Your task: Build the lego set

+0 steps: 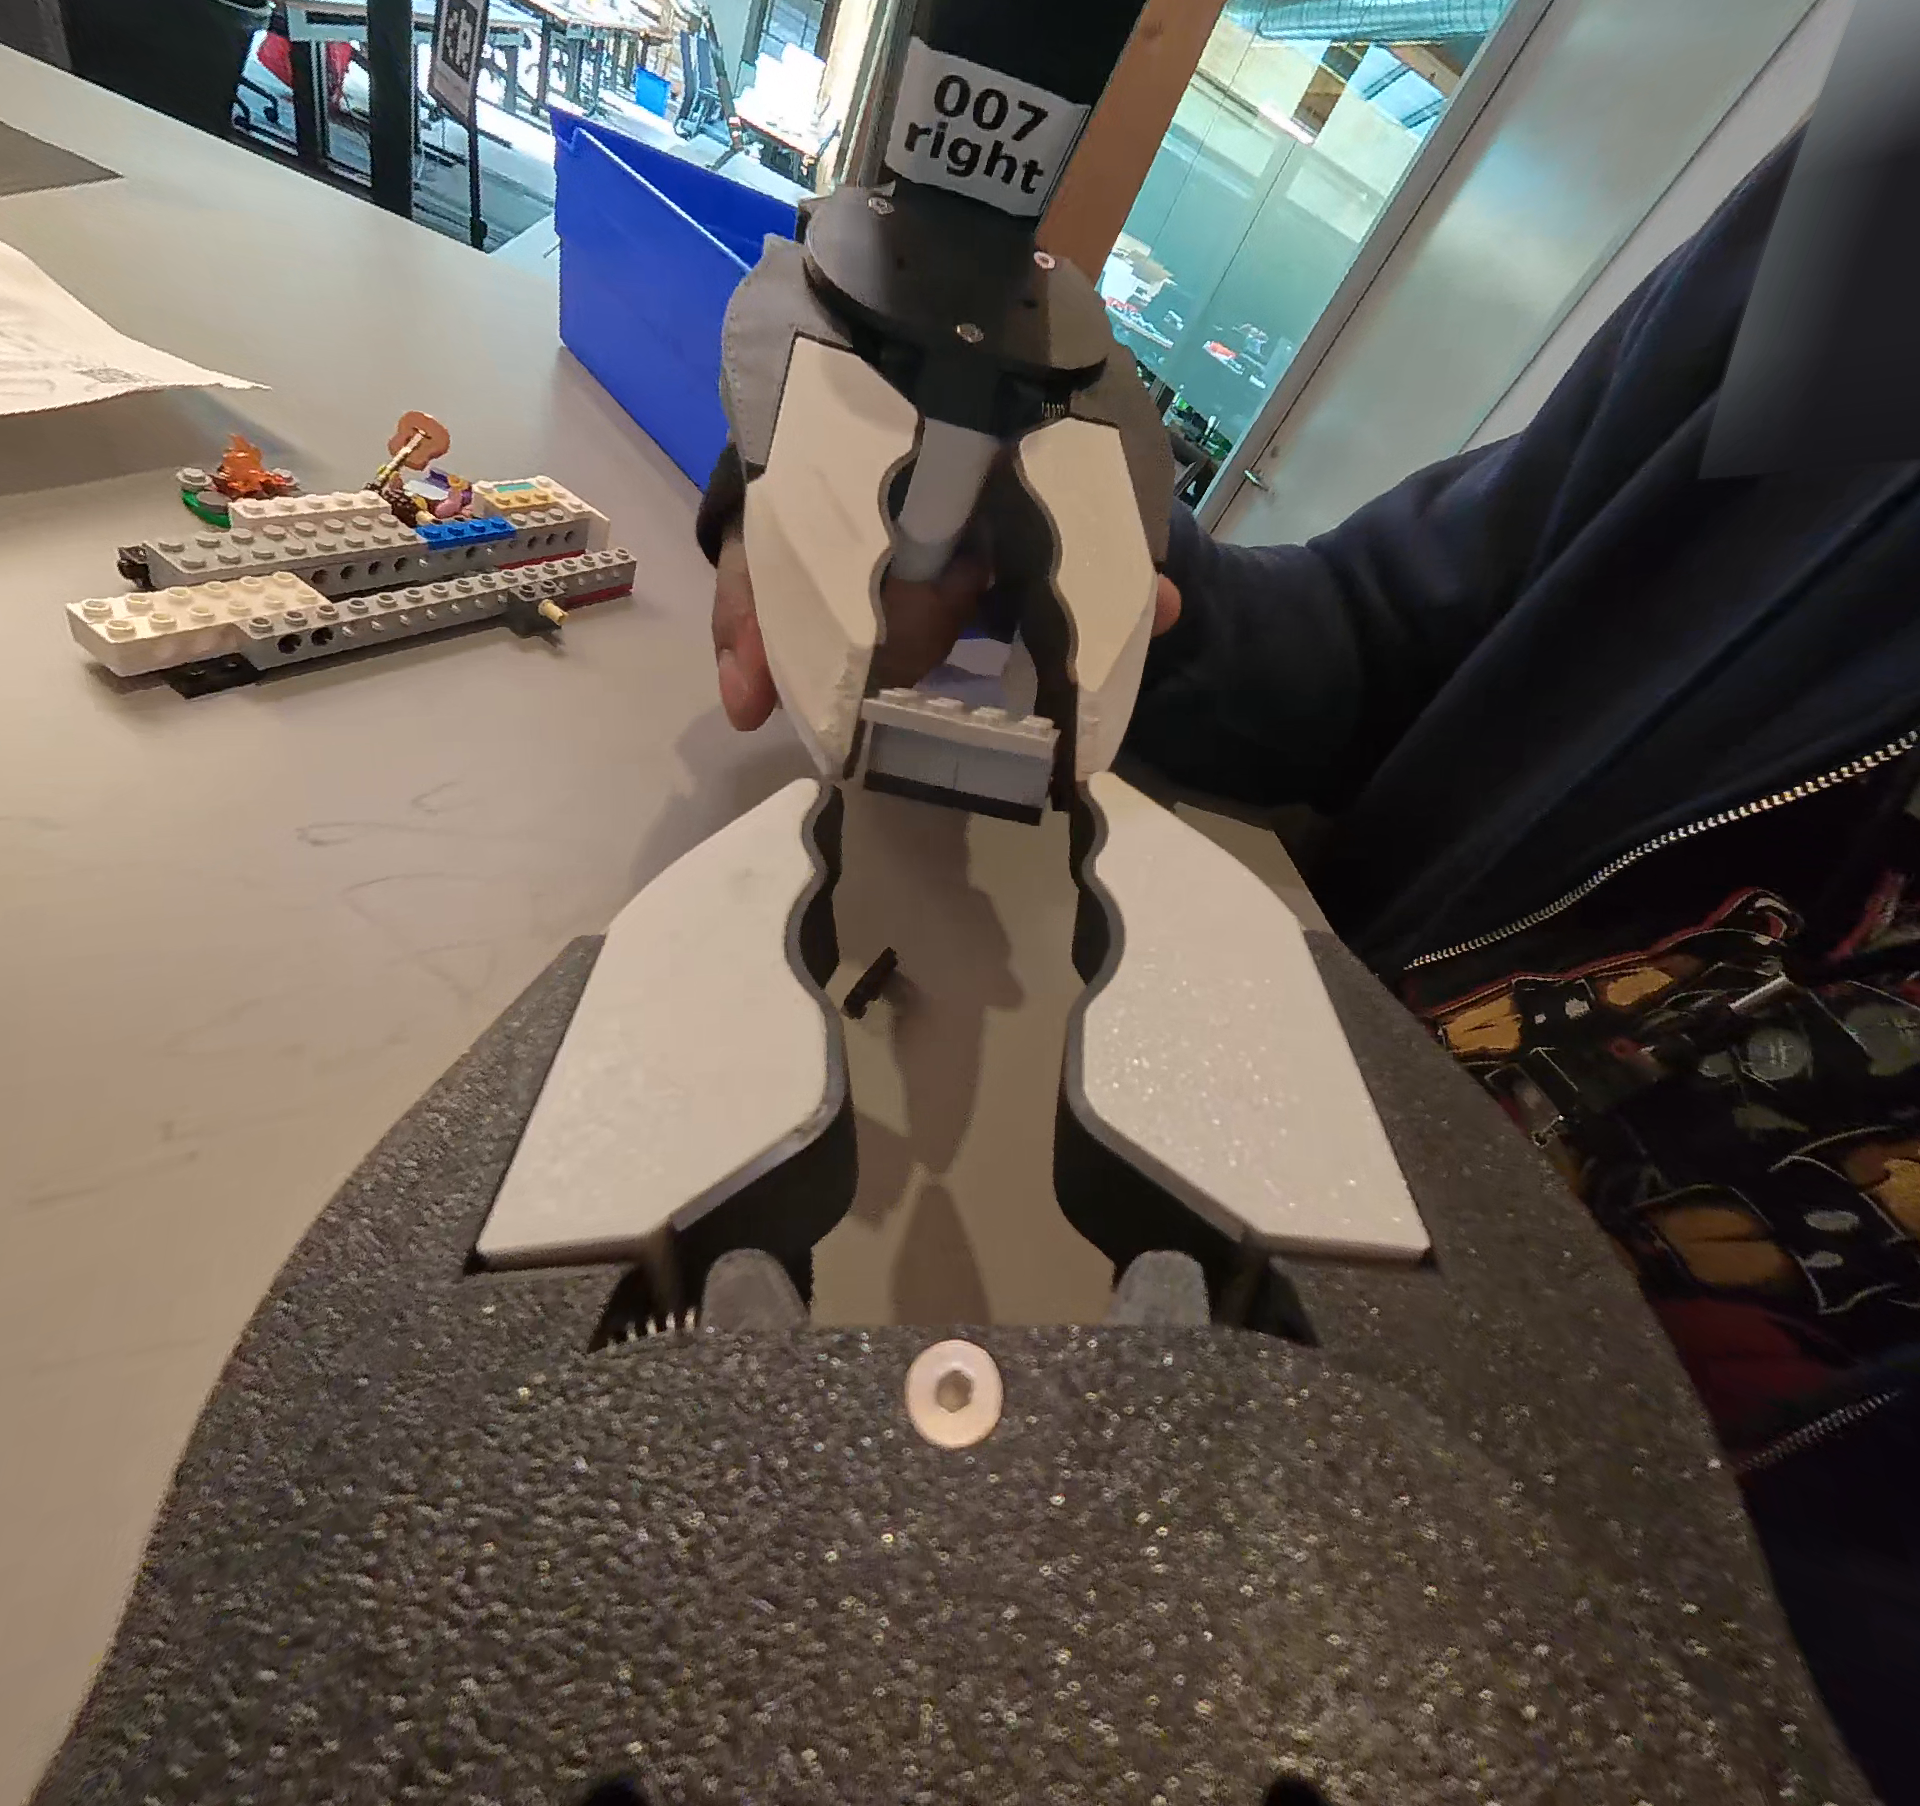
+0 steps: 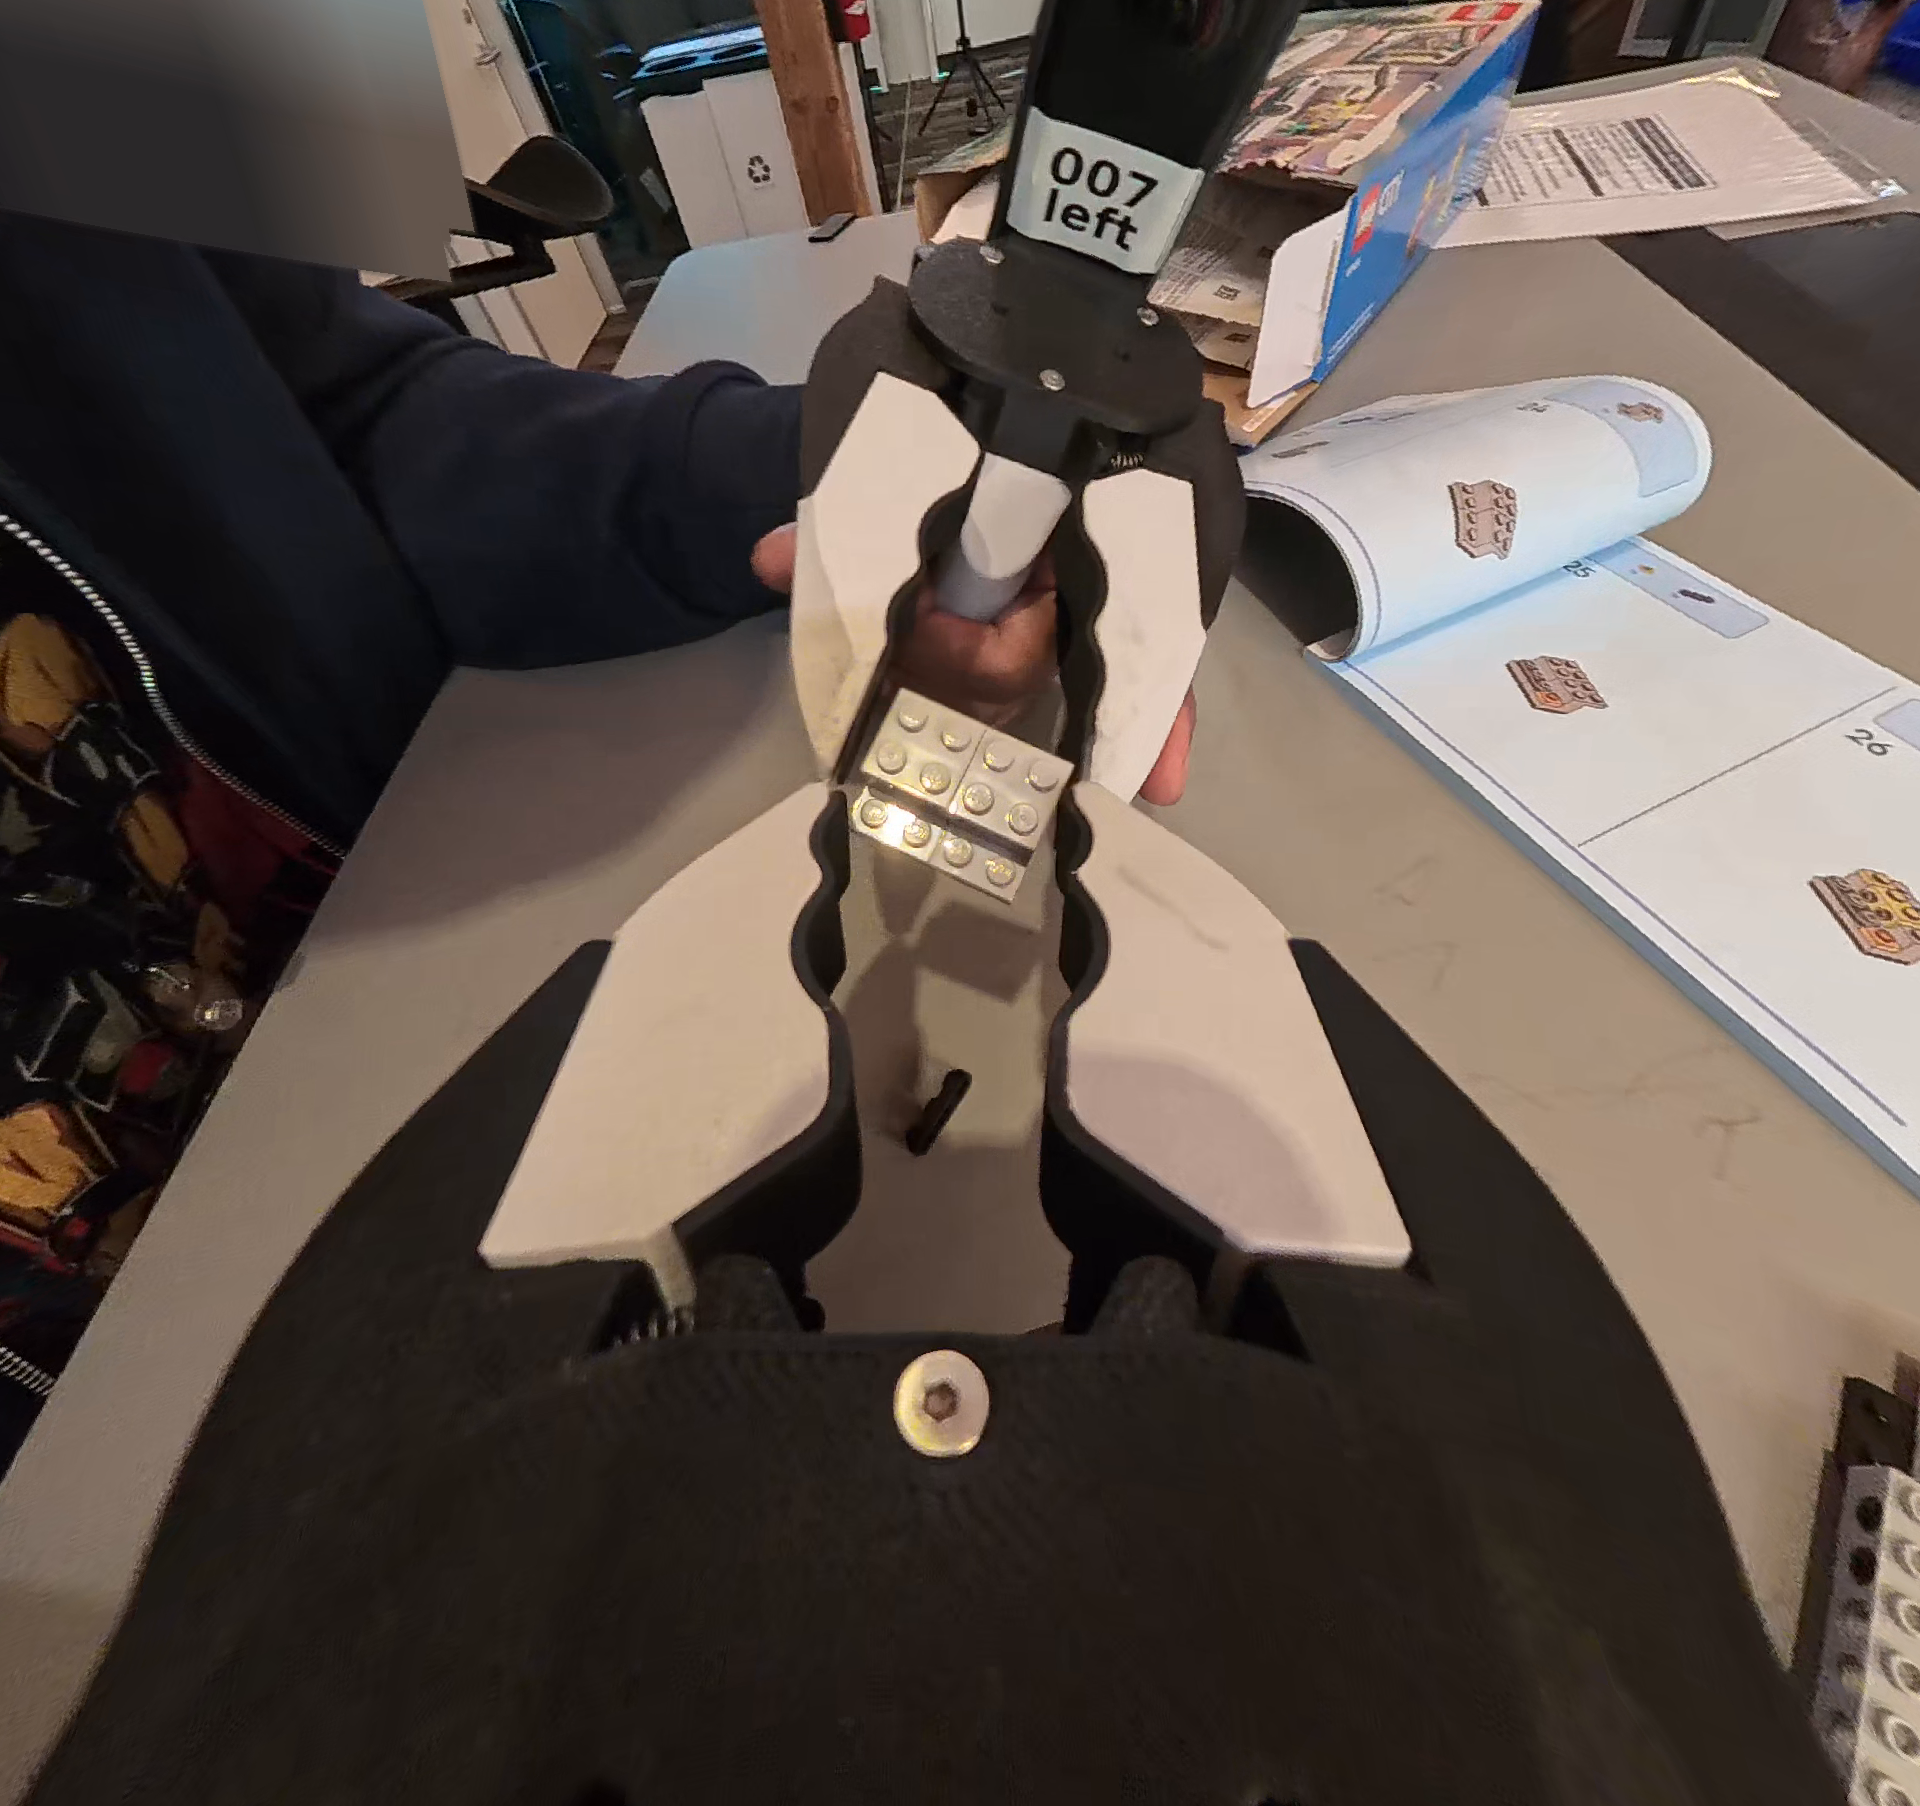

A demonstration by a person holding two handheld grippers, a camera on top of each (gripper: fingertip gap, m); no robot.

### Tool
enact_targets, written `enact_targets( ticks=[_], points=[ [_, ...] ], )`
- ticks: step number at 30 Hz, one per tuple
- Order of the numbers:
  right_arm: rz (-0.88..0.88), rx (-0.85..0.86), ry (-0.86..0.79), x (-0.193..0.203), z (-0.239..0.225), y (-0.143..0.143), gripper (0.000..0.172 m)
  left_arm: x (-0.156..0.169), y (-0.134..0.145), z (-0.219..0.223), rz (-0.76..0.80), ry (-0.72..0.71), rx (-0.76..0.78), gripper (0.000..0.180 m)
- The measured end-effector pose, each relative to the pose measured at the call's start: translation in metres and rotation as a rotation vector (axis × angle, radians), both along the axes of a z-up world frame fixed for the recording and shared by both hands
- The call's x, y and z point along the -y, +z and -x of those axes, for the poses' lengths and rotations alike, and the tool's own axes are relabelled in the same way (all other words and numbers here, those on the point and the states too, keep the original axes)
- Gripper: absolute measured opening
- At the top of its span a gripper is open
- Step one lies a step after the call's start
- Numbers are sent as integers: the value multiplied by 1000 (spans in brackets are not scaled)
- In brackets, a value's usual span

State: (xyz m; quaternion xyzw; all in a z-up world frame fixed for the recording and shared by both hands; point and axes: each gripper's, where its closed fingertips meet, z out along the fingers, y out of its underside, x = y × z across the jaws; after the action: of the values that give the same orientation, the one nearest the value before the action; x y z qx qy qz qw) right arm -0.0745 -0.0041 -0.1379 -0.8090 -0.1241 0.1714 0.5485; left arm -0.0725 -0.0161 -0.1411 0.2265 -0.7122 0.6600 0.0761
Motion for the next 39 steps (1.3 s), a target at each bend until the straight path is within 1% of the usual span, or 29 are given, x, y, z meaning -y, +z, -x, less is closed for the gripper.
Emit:
enact_targets(
  ticks=[4, 8, 15, 16, 17, 19, 25, 28, 30, 34, 37, 39],
  points=[
    [-56, 6, 31, 1, 7, 9, 38, 1, 5, 5, 41, -32, 7, 38],
    [-80, -8, 51, 1, 11, 13, 38, 5, 10, 11, 70, -72, 22, 38],
    [-113, -33, 45, 0, 10, 18, 38, 5, 16, 11, 128, -80, 7, 36],
    [-118, -34, 36, 0, 9, 19, 38, 5, 16, 11, 135, -83, 6, 35],
    [-121, -37, 23, 0, 6, 19, 37, 5, 18, 13, 151, -100, 8, 23],
    [-127, -50, 7, 0, 3, 21, 37, 5, 21, 12, 175, -96, 14, 16],
    [-109, -13, -25, -1, -2, 19, 37, 4, 21, 8, 190, -87, -25, 16],
    [-75, 14, -40, 0, -5, 12, 36, 1, 19, 6, 188, -79, -78, 27],
    [-41, 49, -56, 0, -9, 4, 37, -4, 17, 1, 196, -57, -130, 28],
    [17, 152, -86, -2, -14, -11, 36, -13, 17, -12, 260, -6, -279, 29],
    [36, 219, -91, -4, -15, -16, 36, -15, 6, -21, 224, 44, -391, 32],
    [37, 266, -91, -4, -14, -18, 36, -13, 0, -23, 220, 54, -458, 33]
  ],
)
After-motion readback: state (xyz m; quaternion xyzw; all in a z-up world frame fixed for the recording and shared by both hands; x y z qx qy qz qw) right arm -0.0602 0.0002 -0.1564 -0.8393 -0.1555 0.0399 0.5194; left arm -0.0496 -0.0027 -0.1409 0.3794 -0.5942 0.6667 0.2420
